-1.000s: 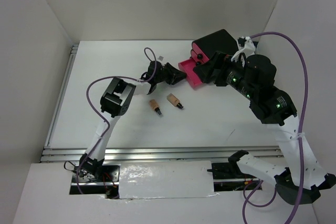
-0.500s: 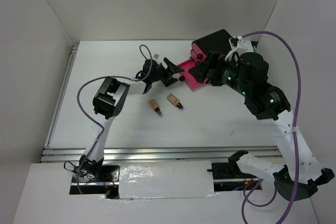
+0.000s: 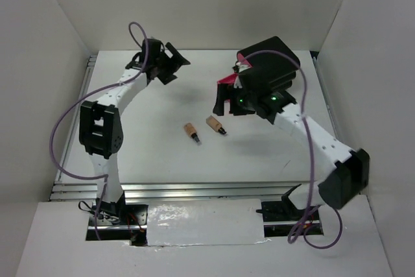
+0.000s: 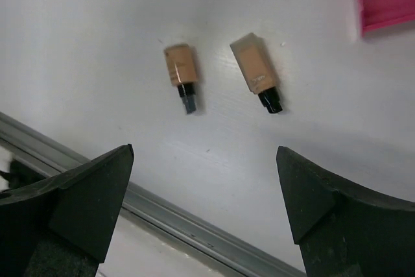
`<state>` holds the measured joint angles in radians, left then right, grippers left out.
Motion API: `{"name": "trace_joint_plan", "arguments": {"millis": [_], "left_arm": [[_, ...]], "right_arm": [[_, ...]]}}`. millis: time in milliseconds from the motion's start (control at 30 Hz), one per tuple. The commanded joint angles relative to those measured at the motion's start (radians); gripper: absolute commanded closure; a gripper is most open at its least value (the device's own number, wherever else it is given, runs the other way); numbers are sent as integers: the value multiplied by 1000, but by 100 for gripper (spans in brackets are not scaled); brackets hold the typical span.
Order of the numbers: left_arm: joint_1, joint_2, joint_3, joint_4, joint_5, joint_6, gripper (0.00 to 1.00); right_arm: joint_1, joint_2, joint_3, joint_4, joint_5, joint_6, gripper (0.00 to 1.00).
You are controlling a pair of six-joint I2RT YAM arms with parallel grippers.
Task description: Organize the makeup
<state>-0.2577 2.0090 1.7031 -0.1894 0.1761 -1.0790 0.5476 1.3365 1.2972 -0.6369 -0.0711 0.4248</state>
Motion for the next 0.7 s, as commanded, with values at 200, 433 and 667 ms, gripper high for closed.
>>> {"name": "trace_joint_plan", "arguments": {"millis": [200,433,667], "left_arm": [[46,-341,-153,-564,-225,322,1],[46,-501,-342,-593,-165,402,1],[54,-555,-392,-593,-145,438,1]], "right_arm": [[120,337,108,-24,165,-205,1],[120,576,244,-52,212,-261,8],[115,711,317,-72,215,-255,26]]}}
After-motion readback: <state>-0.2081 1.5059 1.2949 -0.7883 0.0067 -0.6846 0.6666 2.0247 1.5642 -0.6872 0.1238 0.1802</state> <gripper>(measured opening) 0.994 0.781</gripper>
